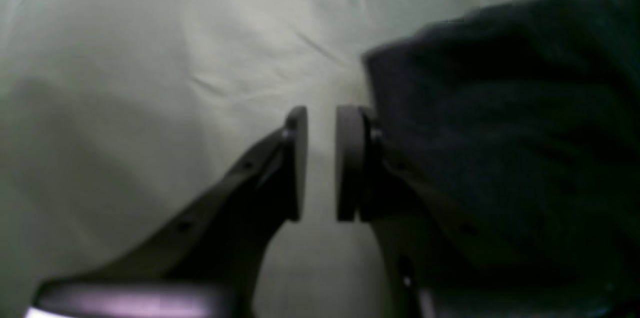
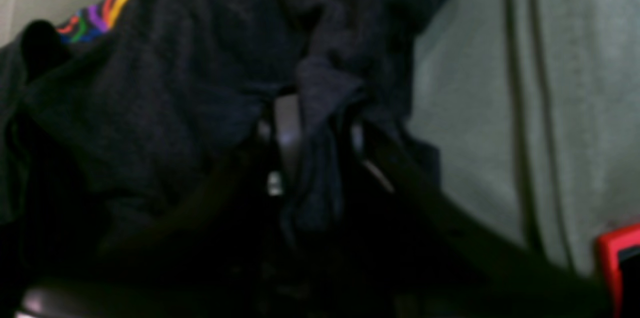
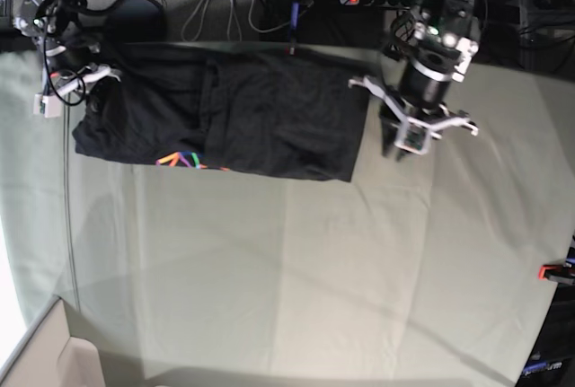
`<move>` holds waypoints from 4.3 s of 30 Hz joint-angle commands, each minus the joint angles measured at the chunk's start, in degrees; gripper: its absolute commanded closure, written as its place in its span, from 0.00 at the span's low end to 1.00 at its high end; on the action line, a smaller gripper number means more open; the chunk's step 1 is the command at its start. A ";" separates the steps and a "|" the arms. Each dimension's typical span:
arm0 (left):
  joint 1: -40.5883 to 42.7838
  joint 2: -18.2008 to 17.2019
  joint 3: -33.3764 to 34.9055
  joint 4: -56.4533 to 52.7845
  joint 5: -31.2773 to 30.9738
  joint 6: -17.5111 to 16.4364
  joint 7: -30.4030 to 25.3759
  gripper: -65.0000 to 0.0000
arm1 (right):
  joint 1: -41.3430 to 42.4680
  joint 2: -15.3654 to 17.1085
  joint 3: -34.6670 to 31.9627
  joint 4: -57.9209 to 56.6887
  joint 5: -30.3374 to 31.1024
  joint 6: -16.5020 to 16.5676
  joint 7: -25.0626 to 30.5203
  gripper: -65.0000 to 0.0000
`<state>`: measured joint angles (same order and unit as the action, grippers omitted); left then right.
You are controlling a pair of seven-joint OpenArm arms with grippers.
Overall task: Layout the t-shirt on the table in an organized manner, then fold the t-shirt properly
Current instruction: 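Lift the strip's other end with the right gripper toward the middle, then fold the held end over onto the stack with the right gripper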
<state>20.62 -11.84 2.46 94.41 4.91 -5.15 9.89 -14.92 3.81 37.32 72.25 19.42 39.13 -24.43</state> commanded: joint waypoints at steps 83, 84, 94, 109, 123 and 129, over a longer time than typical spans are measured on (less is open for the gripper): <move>5.53 6.69 -30.02 10.25 -0.03 0.27 -1.14 0.85 | 8.90 -9.57 -51.43 18.78 -24.12 0.87 -9.03 0.80; 5.44 6.69 -30.02 10.25 -0.03 0.27 -1.14 0.85 | 8.72 -9.48 -52.31 18.78 -24.12 0.87 -9.03 0.74; 5.27 6.43 -30.02 10.16 -0.03 0.27 -1.14 0.85 | 6.70 -7.81 -56.44 25.99 -23.86 0.87 -9.03 0.43; 5.27 6.34 -30.37 7.61 -0.03 0.27 -1.41 0.85 | 4.32 -7.46 -42.02 31.62 -23.77 0.87 -8.76 0.63; 5.62 6.25 -30.46 7.70 -0.03 0.27 -1.49 0.85 | 5.20 -7.55 -31.74 31.97 -23.95 0.87 -8.94 1.00; 5.62 6.25 -30.46 7.70 -0.03 0.27 -1.23 0.85 | 3.09 -7.81 -33.67 26.26 -24.04 0.87 -8.59 1.00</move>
<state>26.17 -5.06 -27.68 101.19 4.89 -5.37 10.11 -12.40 -3.64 3.95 97.62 -5.74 39.62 -34.52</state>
